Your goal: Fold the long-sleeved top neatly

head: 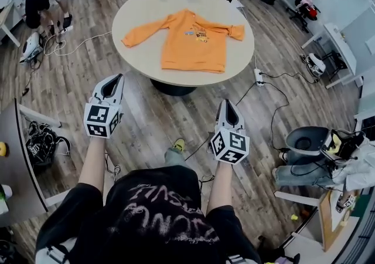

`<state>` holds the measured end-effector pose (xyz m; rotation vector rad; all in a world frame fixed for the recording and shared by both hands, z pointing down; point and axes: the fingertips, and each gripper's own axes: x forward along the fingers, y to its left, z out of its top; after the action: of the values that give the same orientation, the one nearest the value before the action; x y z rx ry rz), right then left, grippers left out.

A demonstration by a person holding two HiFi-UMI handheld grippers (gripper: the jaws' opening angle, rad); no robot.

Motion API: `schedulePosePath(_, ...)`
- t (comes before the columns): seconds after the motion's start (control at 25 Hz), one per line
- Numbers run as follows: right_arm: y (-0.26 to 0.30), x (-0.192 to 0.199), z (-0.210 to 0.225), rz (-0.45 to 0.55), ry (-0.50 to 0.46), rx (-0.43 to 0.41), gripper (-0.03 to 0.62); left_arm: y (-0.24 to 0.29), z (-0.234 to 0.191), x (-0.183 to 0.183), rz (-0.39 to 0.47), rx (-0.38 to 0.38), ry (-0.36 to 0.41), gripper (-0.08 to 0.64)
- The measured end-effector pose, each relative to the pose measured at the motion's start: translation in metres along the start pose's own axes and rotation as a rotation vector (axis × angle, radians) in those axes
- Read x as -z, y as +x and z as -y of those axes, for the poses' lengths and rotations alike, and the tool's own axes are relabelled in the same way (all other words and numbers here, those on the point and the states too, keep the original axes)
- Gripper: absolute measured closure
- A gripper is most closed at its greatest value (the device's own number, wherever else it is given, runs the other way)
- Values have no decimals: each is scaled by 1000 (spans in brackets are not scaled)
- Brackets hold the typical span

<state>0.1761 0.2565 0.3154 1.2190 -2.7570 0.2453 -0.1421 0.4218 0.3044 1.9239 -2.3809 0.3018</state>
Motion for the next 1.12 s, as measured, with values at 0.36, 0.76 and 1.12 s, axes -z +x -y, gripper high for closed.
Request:
schedulePosePath(0.36, 104, -10, 75, -60, 2, -44, 588, 119, 19, -8, -73, -14, 11, 552)
schedulePosePath(0.76, 195, -41, 125, -65, -33, -121, 588, 210, 32, -36, -87, -47, 48, 552)
schedulePosePath(1.12, 249, -40, 128, -86, -60, -165, 588, 261, 23, -41, -89, -43, 72, 552)
